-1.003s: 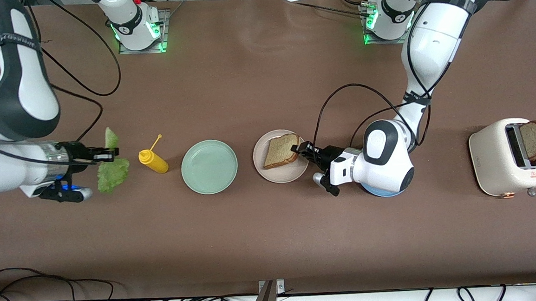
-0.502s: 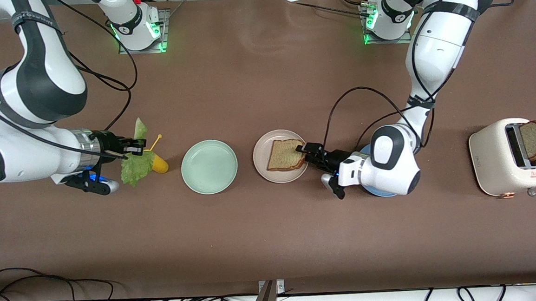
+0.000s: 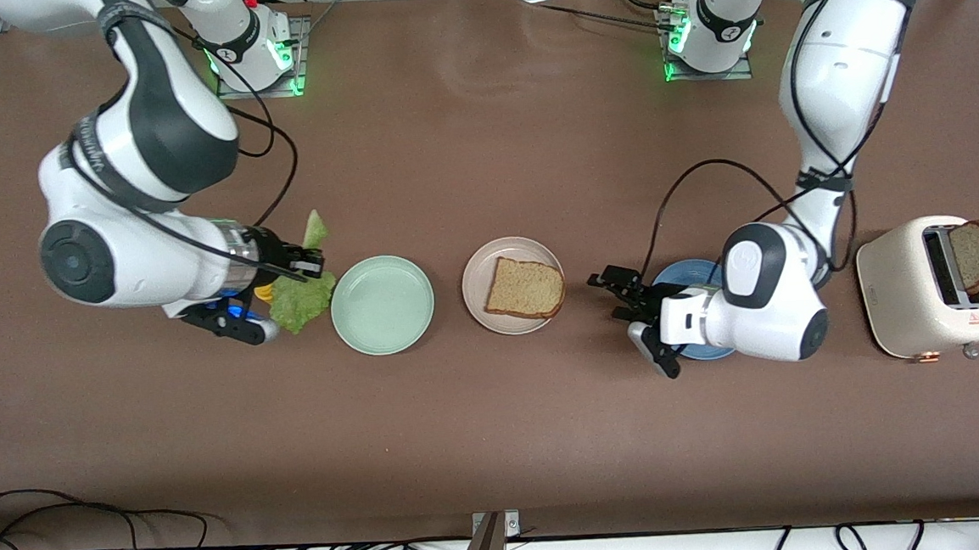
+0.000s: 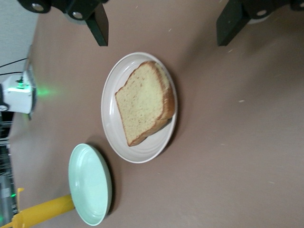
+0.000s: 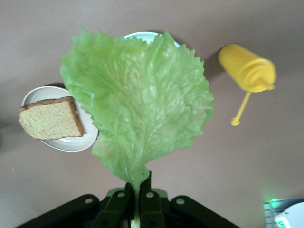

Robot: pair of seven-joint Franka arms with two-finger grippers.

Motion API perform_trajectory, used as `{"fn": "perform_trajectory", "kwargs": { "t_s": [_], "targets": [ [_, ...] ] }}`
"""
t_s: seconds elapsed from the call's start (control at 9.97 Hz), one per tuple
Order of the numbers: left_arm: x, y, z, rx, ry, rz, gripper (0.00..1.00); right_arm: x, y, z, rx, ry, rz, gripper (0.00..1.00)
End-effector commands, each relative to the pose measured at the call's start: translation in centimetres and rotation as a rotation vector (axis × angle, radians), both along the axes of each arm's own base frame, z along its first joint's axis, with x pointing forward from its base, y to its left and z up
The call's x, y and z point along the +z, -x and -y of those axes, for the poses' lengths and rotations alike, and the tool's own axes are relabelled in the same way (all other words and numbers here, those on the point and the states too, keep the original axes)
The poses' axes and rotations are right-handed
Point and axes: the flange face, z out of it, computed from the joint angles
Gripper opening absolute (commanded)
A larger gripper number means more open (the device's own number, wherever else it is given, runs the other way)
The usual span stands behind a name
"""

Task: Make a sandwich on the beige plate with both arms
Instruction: 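Carry the lettuce toward the beige plate while the left gripper withdraws, then lower the lettuce onto the bread and open the right gripper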

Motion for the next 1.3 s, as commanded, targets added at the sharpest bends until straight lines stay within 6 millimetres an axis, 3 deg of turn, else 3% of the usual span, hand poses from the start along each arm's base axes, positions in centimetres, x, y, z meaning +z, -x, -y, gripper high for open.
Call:
{"fn": "perform_trajectory", "kwargs": {
  "t_s": [0.0, 0.3, 0.6, 0.8, 1.0, 1.2],
  "targets": [
    [8.2, 0.6, -1.8, 0.005, -0.222, 0.066, 1.00, -0.6, 0.7, -4.6, -0.051, 0.016, 0.033, 0.00],
    [16.4, 2.1, -4.8, 0.045, -0.441, 0.110, 1.00, -3.7, 1.5, -11.8, -0.159, 0.002, 0.091, 0.00],
    [23.7, 4.8, -6.6, 0.125, -0.617, 0.122, 1.00, -8.7, 3.2, -18.9, -0.252, 0.008, 0.157, 0.00],
    [28.9, 6.4, -8.5, 0.145, -0.757, 0.231, 1.00, -12.2, 4.5, -22.9, -0.306, -0.034, 0.179, 0.00],
    [32.3, 7.6, -11.4, 0.205, -0.763, 0.275, 1.00, -15.5, 5.7, -25.9, -0.338, -0.077, 0.206, 0.00],
    [32.3, 9.2, -11.6, 0.254, -0.740, 0.377, 1.00, -18.6, 7.1, -28.1, -0.345, -0.092, 0.213, 0.00]
  ]
}}
